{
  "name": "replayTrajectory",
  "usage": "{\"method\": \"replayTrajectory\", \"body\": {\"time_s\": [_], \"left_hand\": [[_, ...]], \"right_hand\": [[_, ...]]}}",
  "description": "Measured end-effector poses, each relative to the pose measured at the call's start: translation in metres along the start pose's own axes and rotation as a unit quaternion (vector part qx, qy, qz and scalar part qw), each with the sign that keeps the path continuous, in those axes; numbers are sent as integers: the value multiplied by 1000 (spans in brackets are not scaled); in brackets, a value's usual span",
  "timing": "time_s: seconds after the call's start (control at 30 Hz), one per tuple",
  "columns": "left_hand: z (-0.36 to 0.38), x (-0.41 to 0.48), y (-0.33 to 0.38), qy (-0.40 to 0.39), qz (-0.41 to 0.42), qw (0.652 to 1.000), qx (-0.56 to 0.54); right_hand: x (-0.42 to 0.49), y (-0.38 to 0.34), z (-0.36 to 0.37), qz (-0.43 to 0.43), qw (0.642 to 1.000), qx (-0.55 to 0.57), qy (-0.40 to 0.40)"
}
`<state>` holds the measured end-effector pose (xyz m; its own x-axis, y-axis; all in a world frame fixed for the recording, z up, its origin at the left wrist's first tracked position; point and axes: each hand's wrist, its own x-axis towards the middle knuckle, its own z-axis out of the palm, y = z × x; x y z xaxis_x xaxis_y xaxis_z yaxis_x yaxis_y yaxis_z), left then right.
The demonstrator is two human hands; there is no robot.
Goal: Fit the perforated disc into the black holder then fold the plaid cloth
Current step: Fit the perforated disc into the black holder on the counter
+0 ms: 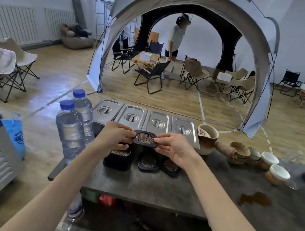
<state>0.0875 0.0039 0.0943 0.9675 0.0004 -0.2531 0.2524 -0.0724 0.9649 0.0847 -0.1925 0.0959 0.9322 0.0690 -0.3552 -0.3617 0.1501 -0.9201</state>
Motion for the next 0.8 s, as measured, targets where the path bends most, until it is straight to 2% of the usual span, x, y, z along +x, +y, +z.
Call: {"method": "replayTrajectory", "body": {"time_s": [0.27,0.4,0.6,0.8], "left_hand": [[-37,8,-15,96,35,989,110],[-45,12,-29,143,62,962,225],[-46,21,-41,162,47,946,277],[-43,32,-45,136,14,947,291]], "right_hand": [[18,19,50,21,999,-27,24],[26,31,63,34,998,-47,40],[39,43,70,51,992,-99,63],[50,51,69,56,990,-107,72]]}}
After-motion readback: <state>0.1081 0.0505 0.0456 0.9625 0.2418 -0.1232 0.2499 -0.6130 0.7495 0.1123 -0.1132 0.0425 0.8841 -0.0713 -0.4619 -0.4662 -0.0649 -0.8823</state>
